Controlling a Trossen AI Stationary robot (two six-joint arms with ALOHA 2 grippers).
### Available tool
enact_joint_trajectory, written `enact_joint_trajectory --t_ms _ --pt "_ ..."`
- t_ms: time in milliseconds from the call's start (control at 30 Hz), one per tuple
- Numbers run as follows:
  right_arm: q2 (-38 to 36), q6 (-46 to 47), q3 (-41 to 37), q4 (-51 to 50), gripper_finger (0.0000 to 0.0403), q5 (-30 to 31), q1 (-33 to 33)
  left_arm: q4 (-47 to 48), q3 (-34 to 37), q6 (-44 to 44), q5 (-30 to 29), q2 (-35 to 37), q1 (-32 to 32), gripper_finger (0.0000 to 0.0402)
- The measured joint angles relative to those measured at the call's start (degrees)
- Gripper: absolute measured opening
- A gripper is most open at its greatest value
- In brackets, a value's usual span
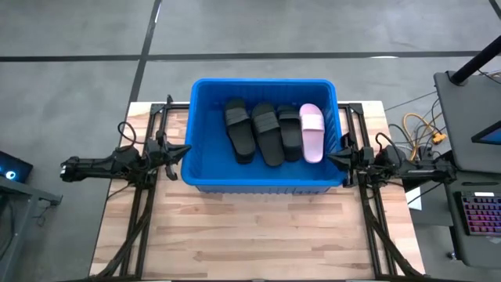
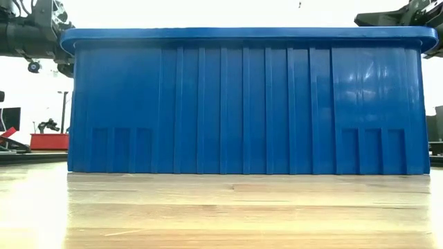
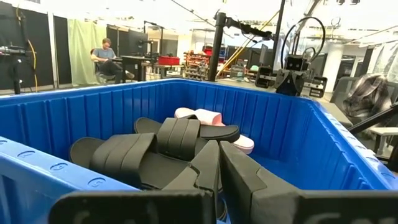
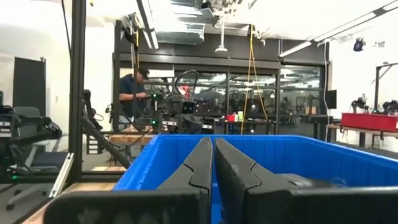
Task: Pick and place slides into bin
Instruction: Return to Home Position
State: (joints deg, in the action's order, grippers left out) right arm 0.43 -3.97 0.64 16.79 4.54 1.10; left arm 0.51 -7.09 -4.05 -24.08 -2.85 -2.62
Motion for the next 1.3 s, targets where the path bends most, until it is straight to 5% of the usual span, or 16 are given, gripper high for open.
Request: enact_joint_trajectory --t_ms 1300 --pt "0.17 2.41 -0.12 5.73 0.0009 0.01 0.00 0.05 0.02 -0.02 0.04 -0.06 -0.03 0.0000"
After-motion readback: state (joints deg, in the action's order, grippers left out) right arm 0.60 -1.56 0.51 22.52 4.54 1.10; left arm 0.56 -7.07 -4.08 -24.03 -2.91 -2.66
